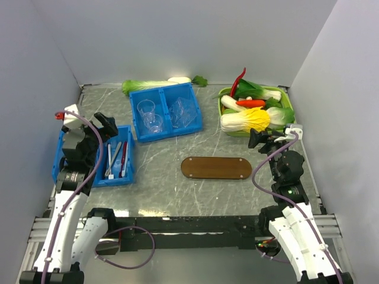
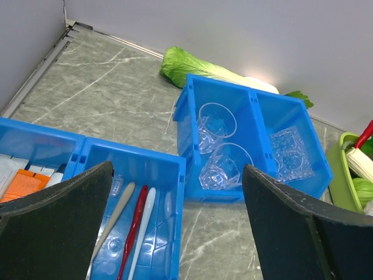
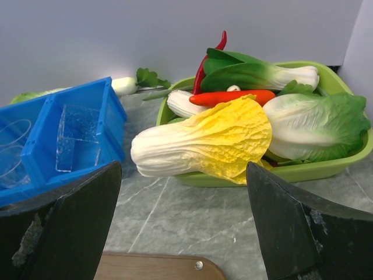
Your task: Prepare toiletry sets of a toothbrush and toothpaste on the tray
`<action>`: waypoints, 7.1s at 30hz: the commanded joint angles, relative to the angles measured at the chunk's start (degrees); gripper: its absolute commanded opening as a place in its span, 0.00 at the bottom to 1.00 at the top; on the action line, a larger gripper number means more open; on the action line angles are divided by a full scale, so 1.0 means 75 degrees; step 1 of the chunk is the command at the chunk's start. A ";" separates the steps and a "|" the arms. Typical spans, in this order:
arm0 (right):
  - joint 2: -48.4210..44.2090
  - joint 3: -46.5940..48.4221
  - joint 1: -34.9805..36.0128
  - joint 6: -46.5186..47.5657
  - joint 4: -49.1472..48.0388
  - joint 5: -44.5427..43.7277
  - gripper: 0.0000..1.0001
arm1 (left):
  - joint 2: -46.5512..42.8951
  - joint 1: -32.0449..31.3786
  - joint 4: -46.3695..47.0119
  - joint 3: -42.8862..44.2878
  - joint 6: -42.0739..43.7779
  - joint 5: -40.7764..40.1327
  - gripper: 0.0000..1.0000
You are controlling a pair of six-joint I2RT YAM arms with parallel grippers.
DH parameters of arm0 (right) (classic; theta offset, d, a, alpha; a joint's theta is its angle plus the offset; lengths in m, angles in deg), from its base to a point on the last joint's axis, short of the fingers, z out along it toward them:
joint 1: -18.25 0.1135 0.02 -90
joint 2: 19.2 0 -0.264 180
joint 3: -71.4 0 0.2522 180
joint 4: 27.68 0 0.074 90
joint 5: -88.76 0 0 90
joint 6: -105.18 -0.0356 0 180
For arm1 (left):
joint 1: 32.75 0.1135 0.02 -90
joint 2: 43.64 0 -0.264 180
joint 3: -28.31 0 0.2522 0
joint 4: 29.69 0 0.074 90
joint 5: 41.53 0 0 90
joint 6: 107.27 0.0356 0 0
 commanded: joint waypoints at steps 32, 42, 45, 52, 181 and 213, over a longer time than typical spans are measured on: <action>0.0676 0.1731 -0.0004 0.0153 0.1842 0.0730 0.77 | 0.7699 -0.2682 -0.2063 0.5293 0.0097 -0.1699 0.55; 0.0688 0.1766 -0.0004 0.0106 0.1971 0.0801 0.77 | 0.8039 -0.2378 -0.1698 0.4847 0.0015 -0.1829 0.48; 0.0664 0.1720 -0.0004 0.0094 0.1947 0.0812 0.77 | 0.8191 -0.2271 -0.1697 0.4894 0.0003 -0.1466 0.44; 0.0746 0.1743 -0.0004 0.0094 0.1971 0.0894 0.77 | 0.8671 -0.2271 -0.1768 0.4987 0.0050 -0.1453 0.41; 0.5187 0.4157 0.5269 -0.0937 0.2803 -0.2105 0.41 | 0.5871 -0.5857 -0.0631 0.3277 0.1432 0.0703 0.01; 0.5551 0.4251 0.5281 -0.0820 0.2990 -0.2211 0.00 | 0.5778 -0.5869 -0.0596 0.3277 0.1292 0.0668 0.07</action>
